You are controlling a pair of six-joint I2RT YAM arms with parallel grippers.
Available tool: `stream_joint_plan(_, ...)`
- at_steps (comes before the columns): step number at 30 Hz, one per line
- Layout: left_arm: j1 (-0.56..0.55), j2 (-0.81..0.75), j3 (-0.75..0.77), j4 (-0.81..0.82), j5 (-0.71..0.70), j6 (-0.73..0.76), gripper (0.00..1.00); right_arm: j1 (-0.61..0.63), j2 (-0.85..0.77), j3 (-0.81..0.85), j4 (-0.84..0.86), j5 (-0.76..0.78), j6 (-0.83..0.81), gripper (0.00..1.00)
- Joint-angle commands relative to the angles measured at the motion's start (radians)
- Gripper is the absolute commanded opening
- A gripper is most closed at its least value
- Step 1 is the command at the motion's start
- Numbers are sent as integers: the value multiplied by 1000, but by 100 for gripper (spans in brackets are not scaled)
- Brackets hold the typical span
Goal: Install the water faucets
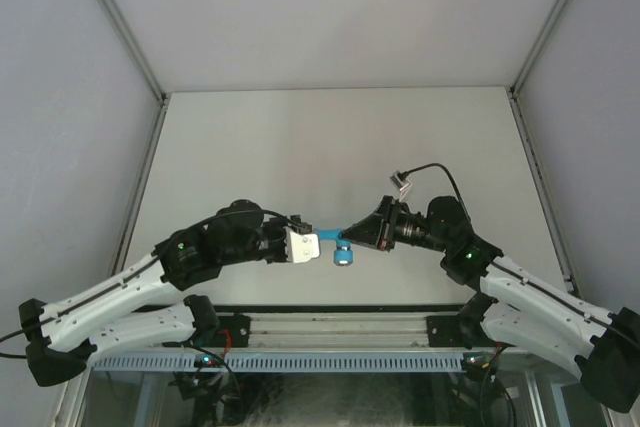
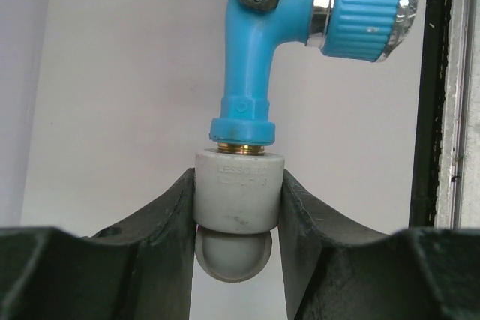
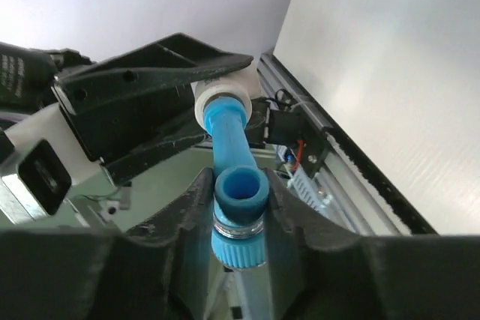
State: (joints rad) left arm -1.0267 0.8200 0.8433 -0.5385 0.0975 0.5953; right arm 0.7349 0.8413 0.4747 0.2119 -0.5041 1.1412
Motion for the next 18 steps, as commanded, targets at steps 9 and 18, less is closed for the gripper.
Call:
stream_joint_plan(9,7,-40,8,68,-5,-9,0,-83,-197,66,-83,174,-376,91)
stream_joint_plan(18,7,-37,17,50,19,-12,0,-25,-358,56,-223,87,-1489,95)
